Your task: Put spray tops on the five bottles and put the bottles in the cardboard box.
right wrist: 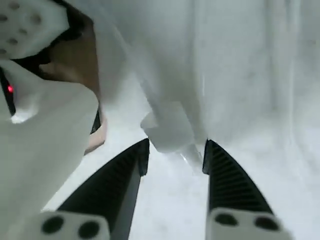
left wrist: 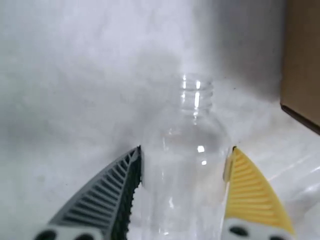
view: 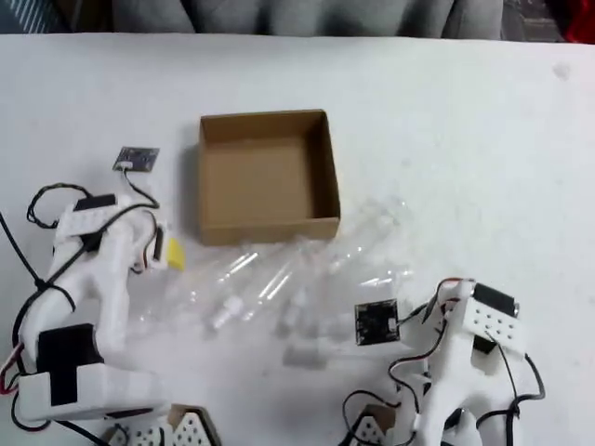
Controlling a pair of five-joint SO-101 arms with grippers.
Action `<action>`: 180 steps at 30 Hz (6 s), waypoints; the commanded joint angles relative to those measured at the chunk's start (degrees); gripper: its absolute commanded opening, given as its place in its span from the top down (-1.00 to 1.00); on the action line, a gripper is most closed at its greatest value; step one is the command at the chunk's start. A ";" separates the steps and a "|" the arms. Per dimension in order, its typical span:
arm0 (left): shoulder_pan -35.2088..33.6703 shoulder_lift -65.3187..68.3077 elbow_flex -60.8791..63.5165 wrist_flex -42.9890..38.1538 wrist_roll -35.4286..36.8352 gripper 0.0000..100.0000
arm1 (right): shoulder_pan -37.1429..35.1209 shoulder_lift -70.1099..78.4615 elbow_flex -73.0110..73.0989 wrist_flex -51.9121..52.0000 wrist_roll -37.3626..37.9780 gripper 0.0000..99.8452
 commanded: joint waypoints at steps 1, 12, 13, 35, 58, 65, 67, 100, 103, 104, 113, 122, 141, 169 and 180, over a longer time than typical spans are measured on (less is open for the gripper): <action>0.57 -3.30 -0.62 -0.97 0.26 0.50 | -0.57 -0.31 2.55 -4.79 0.70 0.72; 0.57 -3.30 -0.62 -0.97 0.26 0.50 | -0.04 -0.92 3.96 -9.01 0.35 0.96; 0.57 -3.30 -0.62 -0.97 0.26 0.50 | 0.66 -0.92 3.34 -8.92 -0.44 0.95; 0.57 -3.30 -0.53 -0.97 0.26 0.50 | 15.25 -0.22 -17.85 -8.92 -5.89 0.97; 0.31 -3.30 -0.44 -0.97 0.26 0.50 | 20.00 38.11 -42.81 -9.36 -3.69 0.66; 0.22 -3.30 -0.44 -0.97 0.26 0.50 | 17.80 41.80 -49.49 -9.10 -16.88 0.41; 0.22 -3.30 -0.44 -0.97 0.26 0.50 | 17.27 41.19 -51.87 -8.40 -23.82 0.45; 0.22 -3.30 -0.44 -0.62 -0.44 0.50 | 21.58 29.93 -48.70 4.53 -141.36 0.96; 0.40 -3.30 -0.44 -0.62 -2.99 0.50 | 20.09 29.93 -46.33 0.22 -141.71 0.89; 0.40 -3.30 -0.44 -0.62 -2.90 0.50 | 19.82 29.93 -45.63 -0.75 -141.80 0.83; 0.48 -3.30 -0.44 -0.62 -3.16 0.50 | 18.77 29.93 -42.11 -3.38 -147.96 0.50; 0.40 -3.30 -0.44 -0.62 -3.16 0.50 | 19.12 35.47 -40.44 -13.41 -153.76 0.55; 0.22 -3.30 -0.26 -0.53 -3.08 0.50 | 16.75 45.14 -42.11 -18.68 -146.99 0.94; 0.13 -3.30 -0.26 -0.53 -3.08 0.50 | 9.36 38.55 -50.37 -10.42 -70.42 0.95; 0.13 -3.30 -0.26 -0.53 -3.16 0.50 | 8.92 42.33 -46.86 -17.36 -69.98 0.56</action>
